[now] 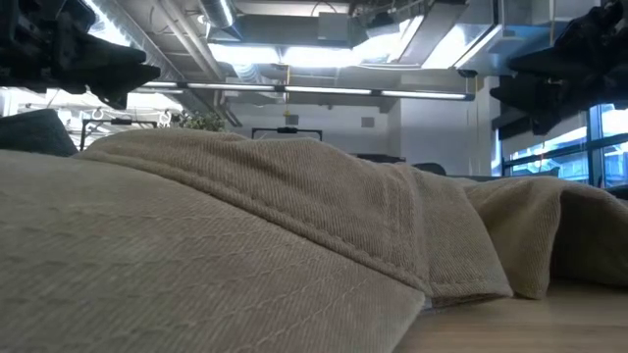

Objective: Pick & Place hat
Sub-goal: Put the bottom right black cap into the blue bin

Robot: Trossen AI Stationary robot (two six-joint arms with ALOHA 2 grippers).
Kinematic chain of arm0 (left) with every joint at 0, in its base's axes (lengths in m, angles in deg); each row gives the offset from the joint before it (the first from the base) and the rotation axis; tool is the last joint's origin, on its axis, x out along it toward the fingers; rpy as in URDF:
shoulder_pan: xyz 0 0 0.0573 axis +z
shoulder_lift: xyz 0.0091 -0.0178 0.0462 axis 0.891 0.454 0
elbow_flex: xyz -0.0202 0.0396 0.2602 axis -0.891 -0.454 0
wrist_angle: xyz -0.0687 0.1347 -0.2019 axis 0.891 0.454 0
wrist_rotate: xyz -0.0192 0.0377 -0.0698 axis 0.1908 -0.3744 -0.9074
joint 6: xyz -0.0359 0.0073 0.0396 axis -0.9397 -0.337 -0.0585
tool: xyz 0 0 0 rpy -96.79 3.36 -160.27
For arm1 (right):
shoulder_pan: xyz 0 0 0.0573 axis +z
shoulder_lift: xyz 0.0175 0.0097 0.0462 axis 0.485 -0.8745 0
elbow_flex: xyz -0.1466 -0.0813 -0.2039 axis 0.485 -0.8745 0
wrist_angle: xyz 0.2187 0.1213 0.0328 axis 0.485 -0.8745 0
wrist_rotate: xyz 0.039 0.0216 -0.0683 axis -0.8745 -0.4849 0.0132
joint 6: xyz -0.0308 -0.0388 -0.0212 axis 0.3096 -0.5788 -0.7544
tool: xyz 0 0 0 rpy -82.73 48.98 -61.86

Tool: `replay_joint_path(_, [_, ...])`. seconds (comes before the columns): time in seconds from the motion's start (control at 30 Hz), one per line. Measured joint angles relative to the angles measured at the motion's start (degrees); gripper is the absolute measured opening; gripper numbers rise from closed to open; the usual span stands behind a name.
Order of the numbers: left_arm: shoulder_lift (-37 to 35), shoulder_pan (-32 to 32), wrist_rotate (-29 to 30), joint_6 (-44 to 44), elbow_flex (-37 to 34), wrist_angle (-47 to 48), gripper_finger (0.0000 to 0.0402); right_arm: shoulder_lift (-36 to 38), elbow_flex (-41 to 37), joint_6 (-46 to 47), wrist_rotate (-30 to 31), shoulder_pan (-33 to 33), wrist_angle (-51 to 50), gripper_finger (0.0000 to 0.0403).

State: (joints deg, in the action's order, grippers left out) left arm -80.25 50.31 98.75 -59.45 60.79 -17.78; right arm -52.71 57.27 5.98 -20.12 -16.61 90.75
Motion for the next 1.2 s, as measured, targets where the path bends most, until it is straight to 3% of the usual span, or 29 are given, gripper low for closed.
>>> replay_joint_path(0.17, [-0.02,-0.02,-0.04,0.16,-0.02,0.0,0.0173,0.0,0.01,-6.27,1.76,0.0,6.38,0.0241])
replay_joint_path(0.43, [0.0,0.0,0.02,0.16,0.0,0.0,0.0173,-3.21,4.96,-17.18,-4.55,0.01,10.43,0.0241])
replay_joint_path(0.63, [-0.02,0.0,0.04,0.16,-0.02,0.0,0.0173,-16.75,16.06,-21.13,-7.97,0.31,4.39,0.0241])
replay_joint_path(0.77, [-0.02,-0.01,0.04,0.16,-0.01,0.0,0.0173,-29.12,26.25,-22.2,-13.32,0.31,-5.14,0.0241])
replay_joint_path(0.9, [-0.02,-0.02,0.04,0.14,-0.02,0.0,0.0173,-40.02,35.94,-16.26,-21.18,2.44,-16.28,0.0241])
replay_joint_path(1.0, [-0.02,-0.01,0.06,0.14,0.0,0.0,0.0173,-46.21,42.23,-8.99,-23.72,5.96,-26.32,0.0241])
replay_joint_path(1.2, [-0.02,-0.02,0.07,0.14,0.0,0.0,0.0173,-53.93,49.25,15.58,-26.48,15.24,-47.06,0.0241])
